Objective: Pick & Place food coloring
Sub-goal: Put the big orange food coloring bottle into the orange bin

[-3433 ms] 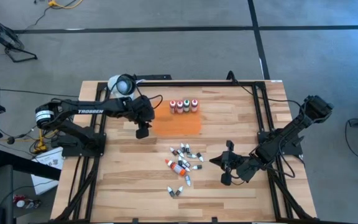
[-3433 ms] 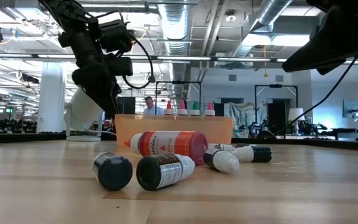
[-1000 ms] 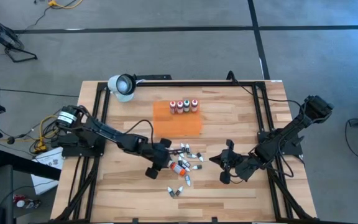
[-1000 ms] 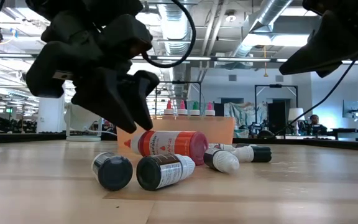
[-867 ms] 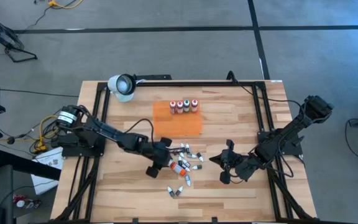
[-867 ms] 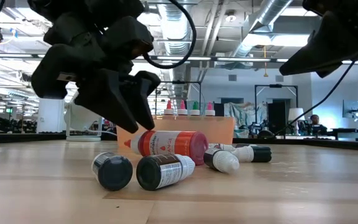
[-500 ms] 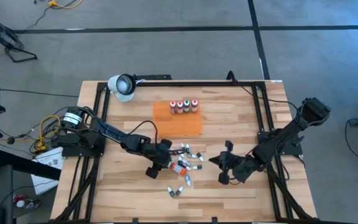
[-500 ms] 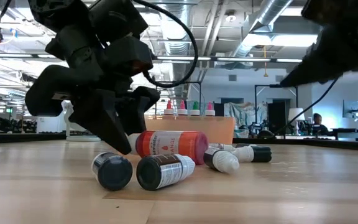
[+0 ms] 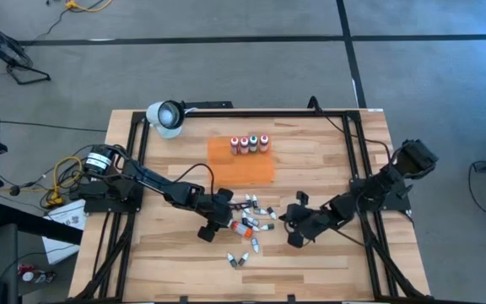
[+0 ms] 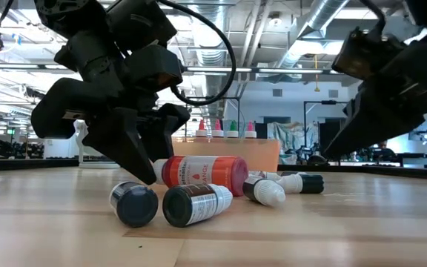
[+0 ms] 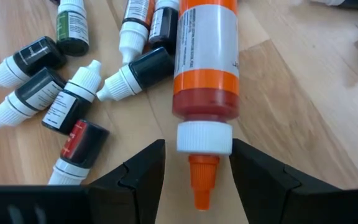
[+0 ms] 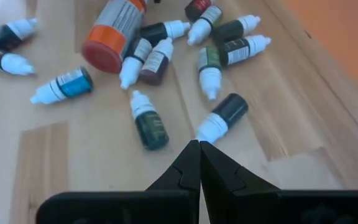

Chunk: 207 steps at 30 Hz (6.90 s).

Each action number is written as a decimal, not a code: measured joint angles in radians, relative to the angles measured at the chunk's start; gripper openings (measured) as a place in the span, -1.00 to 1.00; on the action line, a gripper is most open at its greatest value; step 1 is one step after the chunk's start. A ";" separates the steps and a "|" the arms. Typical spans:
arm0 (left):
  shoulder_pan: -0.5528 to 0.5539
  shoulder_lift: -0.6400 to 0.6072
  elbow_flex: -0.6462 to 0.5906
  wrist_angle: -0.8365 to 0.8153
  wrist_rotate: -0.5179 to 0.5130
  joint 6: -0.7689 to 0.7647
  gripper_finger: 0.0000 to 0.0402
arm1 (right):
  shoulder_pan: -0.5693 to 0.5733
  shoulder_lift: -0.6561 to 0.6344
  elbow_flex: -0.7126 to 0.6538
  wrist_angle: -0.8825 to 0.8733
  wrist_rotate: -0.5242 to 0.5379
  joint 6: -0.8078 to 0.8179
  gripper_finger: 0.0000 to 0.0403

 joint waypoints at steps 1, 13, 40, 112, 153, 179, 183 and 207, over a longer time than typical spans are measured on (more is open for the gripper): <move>0.000 0.000 0.000 0.000 0.000 -0.001 -0.13 | -0.003 0.000 0.000 0.006 -0.012 0.000 -1.00; 0.000 0.000 0.000 0.000 0.010 -0.031 -0.37 | -0.004 -0.002 0.001 0.018 -0.022 -0.008 -1.00; -0.039 -0.078 0.217 -0.690 -0.088 -0.106 -0.42 | -0.004 -0.003 0.001 0.015 -0.024 -0.009 -1.00; 0.159 -0.206 0.003 -0.708 -0.206 0.010 -0.04 | 0.000 -0.003 0.002 0.042 -0.066 -0.017 -1.00; 0.159 -0.204 -0.065 -0.595 -0.089 -0.073 -0.04 | 0.000 -0.003 0.001 0.046 -0.059 -0.017 -1.00; 0.158 -0.229 -0.066 -0.582 -0.102 -0.108 -0.12 | 0.000 -0.003 0.001 0.056 -0.047 -0.017 -1.00; 0.158 -0.229 -0.066 -0.582 -0.103 -0.108 -0.28 | 0.000 -0.003 0.001 0.056 -0.047 -0.017 -1.00; 0.072 -0.237 0.039 -1.010 -0.194 -0.225 -0.41 | -0.022 -0.003 0.001 0.057 -0.047 -0.018 -1.00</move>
